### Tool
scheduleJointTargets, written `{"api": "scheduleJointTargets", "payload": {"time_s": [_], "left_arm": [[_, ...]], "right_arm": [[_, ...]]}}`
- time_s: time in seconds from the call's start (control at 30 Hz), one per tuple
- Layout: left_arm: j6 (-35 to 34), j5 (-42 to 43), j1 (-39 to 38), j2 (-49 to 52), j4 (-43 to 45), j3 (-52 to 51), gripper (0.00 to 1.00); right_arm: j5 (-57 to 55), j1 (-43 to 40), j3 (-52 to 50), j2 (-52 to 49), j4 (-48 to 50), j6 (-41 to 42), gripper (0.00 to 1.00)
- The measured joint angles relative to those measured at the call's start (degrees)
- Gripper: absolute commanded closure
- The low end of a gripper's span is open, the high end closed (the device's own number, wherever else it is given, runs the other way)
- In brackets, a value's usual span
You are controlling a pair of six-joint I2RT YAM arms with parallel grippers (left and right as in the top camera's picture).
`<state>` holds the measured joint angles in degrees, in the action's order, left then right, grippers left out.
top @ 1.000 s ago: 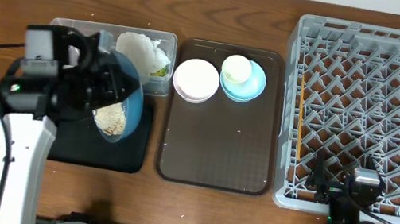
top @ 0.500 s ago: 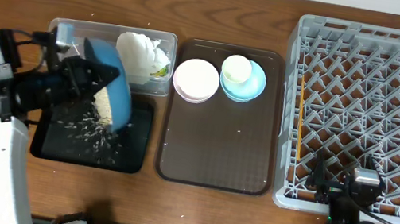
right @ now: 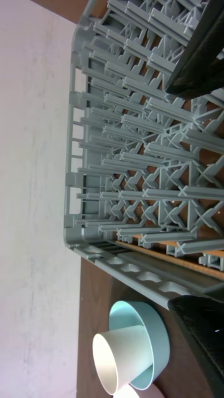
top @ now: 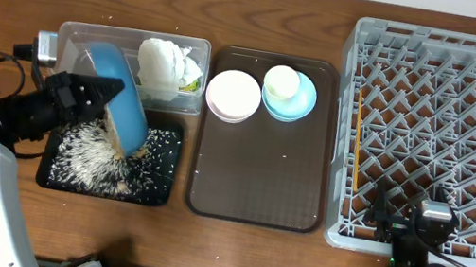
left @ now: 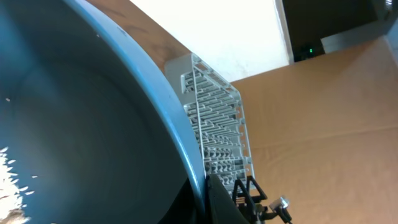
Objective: Sort waste into correct bins and load items into the dishwasher rack
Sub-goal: 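Tilt the blue plate to pour the rice onto the black tray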
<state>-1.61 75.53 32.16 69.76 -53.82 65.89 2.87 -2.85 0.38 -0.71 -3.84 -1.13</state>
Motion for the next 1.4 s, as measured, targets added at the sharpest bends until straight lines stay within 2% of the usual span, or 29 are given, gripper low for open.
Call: {"api": "scheduleJointTargets", "payload": {"time_s": [0.23,0.53,1.4], "left_arm": [[3.0,3.3,2.0,0.0,0.3,-3.2,0.94],[5.9,10.9,8.5,0.0,0.4,-4.3,0.94],[6.3,11.8,9.0,1.4,0.2,-4.3,0.94]], "right_arm": [[0.0,0.0,0.0,0.0,0.0,0.0,0.01],[0.0,0.0,0.0,0.0,0.0,0.0,0.01],[0.0,0.0,0.0,0.0,0.0,0.0,0.01]]}}
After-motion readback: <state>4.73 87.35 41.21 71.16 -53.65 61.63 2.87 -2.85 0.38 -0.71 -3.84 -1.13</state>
